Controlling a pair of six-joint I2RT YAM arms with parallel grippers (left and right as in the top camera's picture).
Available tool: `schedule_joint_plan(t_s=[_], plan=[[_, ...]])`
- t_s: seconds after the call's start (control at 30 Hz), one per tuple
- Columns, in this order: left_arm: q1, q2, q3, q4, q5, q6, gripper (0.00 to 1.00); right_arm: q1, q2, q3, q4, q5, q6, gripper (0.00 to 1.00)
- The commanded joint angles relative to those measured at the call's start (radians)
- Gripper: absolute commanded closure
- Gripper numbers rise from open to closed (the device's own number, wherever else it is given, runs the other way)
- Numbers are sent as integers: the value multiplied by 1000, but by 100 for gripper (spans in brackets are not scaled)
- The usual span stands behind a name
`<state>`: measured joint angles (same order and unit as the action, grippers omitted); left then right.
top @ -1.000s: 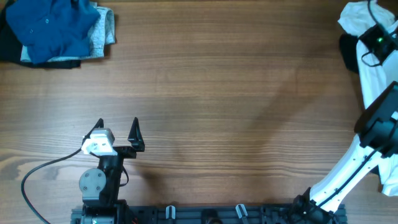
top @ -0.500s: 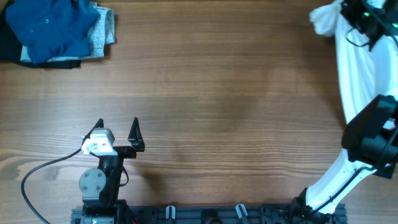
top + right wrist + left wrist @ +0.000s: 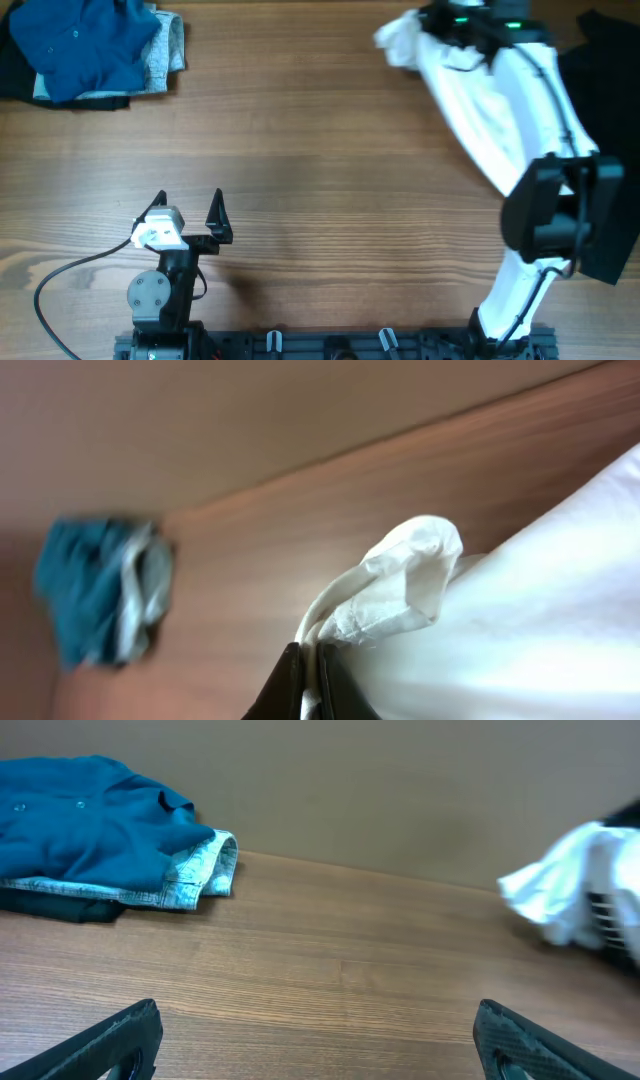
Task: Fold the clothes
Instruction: 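Drag the white shirt with the right gripper to the table center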
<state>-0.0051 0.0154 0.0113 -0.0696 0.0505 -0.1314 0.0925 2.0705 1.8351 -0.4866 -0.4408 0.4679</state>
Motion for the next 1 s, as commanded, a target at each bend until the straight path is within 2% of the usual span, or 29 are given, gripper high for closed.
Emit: schedule_joint_plan(t_s=[0.0,0.23,0.3,0.43,0.47,0.5,0.53,0.57,0.6,0.63,0.77,0.97], plan=[[-5,-5,-6,-3,11,23,0,157,58,3,3,-60,3,96],[-5,-5,-6,-2,11,23,0,379,81,3,-92,-132,-31,96],[-5,-5,-6,-3,12,23,0,418,81,3,-153,-134,-42,92],[-5,-5,-6,-3,11,23,0,487,81,3,-218,-123,-130,92],[-5,-5,-6,-2,12,23,0,494,81,3,-221,-97,-157,89],[-5,-5,-6,-2,11,23,0,497,80,3,-226,-59,-158,85],[-5,-5,-6,-3,12,23,0,497,79,5,-230,-41,-159,76],[-5,-5,-6,-2,11,23,0,492,76,7,-231,-39,-162,55],[-5,-5,-6,-3,11,23,0,480,68,14,-234,-42,-182,13],[-5,-5,-6,-3,12,23,0,468,59,21,-239,-47,-206,0],[-5,-5,-6,-3,12,23,0,392,10,56,-321,2,-286,0],[-5,-5,-6,-2,11,23,0,177,-67,96,-526,266,-281,0]])
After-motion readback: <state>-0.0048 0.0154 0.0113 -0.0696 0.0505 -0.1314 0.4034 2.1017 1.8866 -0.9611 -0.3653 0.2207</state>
